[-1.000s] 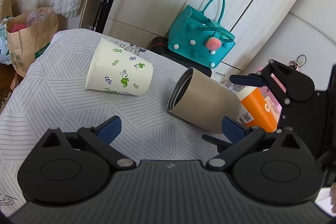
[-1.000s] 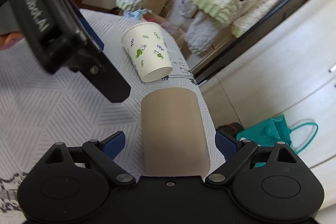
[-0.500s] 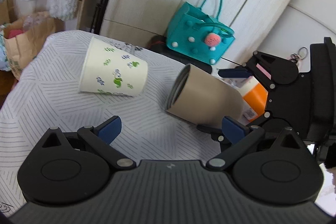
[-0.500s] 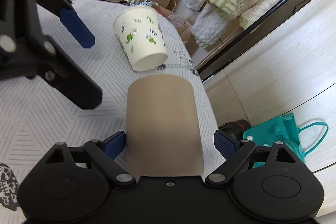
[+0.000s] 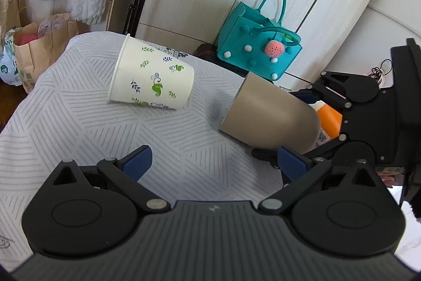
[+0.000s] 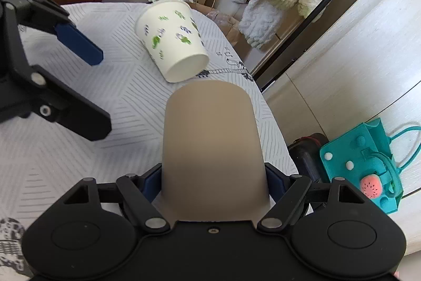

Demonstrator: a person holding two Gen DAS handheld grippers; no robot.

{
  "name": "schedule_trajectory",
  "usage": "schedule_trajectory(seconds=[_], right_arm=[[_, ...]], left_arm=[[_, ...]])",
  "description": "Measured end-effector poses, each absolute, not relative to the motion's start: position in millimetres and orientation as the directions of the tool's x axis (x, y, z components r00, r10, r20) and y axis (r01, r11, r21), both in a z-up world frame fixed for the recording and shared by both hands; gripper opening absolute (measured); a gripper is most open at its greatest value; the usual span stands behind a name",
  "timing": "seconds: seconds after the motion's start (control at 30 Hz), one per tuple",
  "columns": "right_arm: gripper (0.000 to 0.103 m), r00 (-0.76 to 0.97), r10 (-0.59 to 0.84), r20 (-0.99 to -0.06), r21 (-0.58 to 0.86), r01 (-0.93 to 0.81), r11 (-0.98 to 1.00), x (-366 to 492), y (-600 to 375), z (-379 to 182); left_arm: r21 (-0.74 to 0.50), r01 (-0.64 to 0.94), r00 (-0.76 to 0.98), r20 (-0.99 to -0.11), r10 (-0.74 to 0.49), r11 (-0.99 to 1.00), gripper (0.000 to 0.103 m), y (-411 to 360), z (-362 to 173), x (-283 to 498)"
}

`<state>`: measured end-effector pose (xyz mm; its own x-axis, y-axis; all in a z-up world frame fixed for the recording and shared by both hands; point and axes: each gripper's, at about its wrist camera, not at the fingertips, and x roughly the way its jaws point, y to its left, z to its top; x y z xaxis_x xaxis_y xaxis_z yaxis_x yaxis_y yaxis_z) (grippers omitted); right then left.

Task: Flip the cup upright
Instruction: 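Close the right gripper on the tan cup's closed end, then lift and rotate the tan cup with the right gripper, opening upward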

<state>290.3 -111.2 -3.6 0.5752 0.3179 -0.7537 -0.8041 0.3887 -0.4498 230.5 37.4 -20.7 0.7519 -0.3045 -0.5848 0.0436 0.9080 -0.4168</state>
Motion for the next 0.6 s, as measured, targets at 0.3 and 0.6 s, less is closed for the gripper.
schedule_trajectory(seconds=[0.3, 0.6], right_arm=[[0.082, 0.626, 0.236, -0.743, -0.497, -0.753, 0.431, 253.3, -110.4, -4.7], [0.082, 0.592, 0.208, -0.779, -0.366, -0.697, 0.617, 229.4, -125.3, 8.9]], left_arm=[[-0.418, 0.063, 0.759, -0.570, -0.315, 0.906, 0.103, 38.3, -12.5, 195.0], [-0.403, 0.086, 0.762, -0.563, -0.321, 0.911, 0.103, 29.9, -4.1, 167.1]])
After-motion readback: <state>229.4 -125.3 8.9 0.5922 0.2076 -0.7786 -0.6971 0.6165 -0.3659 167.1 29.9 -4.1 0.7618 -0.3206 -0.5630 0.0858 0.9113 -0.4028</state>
